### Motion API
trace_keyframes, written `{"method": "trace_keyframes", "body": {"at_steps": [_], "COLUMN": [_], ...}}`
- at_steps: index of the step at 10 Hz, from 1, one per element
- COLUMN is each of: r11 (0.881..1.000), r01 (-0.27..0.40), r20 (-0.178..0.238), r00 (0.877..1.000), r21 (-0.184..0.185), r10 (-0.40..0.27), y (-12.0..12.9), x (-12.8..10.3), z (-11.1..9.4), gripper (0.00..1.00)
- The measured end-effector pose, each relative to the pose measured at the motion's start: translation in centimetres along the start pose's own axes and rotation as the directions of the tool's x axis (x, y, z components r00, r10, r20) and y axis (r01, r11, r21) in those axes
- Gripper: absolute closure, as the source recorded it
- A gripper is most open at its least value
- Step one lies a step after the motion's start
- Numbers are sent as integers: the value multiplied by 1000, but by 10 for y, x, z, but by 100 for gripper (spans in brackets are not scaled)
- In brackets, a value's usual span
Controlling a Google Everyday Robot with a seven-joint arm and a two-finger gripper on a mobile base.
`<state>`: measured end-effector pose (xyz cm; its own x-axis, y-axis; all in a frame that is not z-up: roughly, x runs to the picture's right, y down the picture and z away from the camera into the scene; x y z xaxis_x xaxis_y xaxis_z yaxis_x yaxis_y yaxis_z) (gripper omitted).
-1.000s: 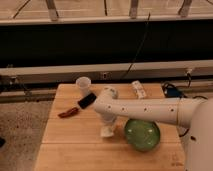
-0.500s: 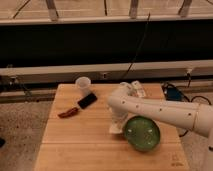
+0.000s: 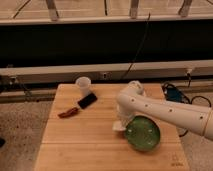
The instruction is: Place the white sponge in the ceramic bowl
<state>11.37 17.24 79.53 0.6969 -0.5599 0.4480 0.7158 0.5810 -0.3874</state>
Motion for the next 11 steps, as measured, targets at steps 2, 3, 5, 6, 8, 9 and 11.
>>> {"method": "trace_keyframes", "body": {"at_steps": [2, 3, 5, 6, 8, 9, 11], "r11": [1000, 1000, 999, 999, 998, 998, 998], "r01": [-21, -26, -36, -44, -56, -56, -67], "r20": [12, 15, 20, 24, 31, 35, 43], "r00": [1000, 1000, 999, 999, 998, 998, 997], "r21": [7, 10, 15, 14, 13, 15, 14], "r10": [21, 26, 36, 43, 56, 56, 67], "y": [14, 16, 25, 33, 42, 42, 54], "x": [10, 11, 17, 23, 28, 27, 30], "z": [-2, -3, -5, -8, -11, -11, -12], "gripper": [100, 100, 100, 100, 100, 100, 100]}}
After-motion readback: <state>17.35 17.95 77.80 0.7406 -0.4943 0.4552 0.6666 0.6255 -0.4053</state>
